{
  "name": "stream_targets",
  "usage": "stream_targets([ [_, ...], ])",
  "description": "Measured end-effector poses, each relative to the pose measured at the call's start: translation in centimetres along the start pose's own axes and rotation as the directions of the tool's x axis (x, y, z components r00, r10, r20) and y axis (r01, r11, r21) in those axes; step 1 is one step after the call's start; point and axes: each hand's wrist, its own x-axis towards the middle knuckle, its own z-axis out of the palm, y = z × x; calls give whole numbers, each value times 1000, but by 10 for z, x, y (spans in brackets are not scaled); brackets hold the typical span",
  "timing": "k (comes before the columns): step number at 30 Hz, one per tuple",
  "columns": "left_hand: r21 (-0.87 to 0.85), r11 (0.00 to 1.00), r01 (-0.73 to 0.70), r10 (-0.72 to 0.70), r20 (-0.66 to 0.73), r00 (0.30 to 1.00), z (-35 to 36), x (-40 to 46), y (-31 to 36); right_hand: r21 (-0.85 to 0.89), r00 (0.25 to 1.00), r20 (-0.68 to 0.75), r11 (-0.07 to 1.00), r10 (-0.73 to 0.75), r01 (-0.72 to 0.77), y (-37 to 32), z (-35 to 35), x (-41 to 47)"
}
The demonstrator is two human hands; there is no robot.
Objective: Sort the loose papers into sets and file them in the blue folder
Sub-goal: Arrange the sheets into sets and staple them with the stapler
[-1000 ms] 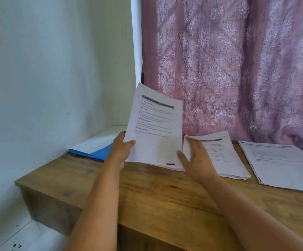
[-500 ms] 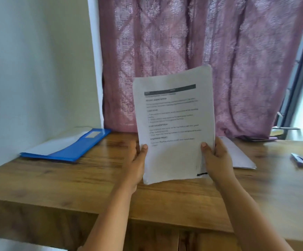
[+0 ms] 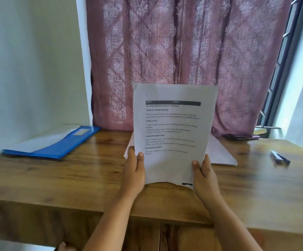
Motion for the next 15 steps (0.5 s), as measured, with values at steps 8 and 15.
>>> stream_targets([
  [8, 164, 979, 117, -130, 68, 989, -3, -5, -16, -236, 992, 106, 971, 65, -38, 13, -6, 4],
  [15, 209, 962, 178, -212, 156, 965, -15, -17, 1, -340, 989, 72, 935, 130, -98, 10, -23, 8],
])
